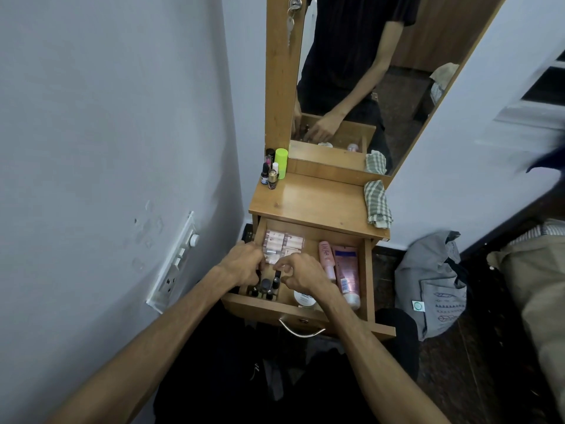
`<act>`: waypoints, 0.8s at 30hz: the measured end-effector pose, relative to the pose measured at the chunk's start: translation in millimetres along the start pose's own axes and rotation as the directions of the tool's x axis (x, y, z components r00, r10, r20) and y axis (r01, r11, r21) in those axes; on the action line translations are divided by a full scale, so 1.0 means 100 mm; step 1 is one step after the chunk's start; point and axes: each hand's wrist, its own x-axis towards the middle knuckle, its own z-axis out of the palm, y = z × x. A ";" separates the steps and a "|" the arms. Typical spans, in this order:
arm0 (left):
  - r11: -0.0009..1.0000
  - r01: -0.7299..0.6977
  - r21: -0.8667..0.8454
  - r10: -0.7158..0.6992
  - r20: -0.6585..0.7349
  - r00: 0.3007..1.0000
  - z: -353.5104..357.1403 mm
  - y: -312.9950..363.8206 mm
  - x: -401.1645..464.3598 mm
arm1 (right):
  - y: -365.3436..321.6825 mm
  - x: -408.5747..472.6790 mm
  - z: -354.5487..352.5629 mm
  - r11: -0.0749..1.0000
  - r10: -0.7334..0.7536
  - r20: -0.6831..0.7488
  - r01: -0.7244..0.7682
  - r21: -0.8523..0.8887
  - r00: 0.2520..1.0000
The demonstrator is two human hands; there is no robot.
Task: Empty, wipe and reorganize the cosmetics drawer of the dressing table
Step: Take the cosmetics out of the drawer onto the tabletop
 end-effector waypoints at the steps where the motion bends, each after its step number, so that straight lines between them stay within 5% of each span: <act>1: 1.000 0.000 0.012 0.000 -0.001 1.000 0.00 0.00 0.01 | 0.01 0.01 0.01 1.000 -0.011 -0.001 0.011 -0.001 1.000; 11: 0.999 -0.031 0.030 0.031 -0.023 0.999 0.03 -0.03 0.05 | 0.15 0.10 0.05 0.996 -0.049 -0.060 0.054 0.077 0.997; 24: 0.972 -0.001 -0.237 -0.050 -0.213 0.976 -0.58 -0.30 0.12 | -0.01 0.31 -0.48 0.948 -0.012 -0.312 0.111 0.299 0.950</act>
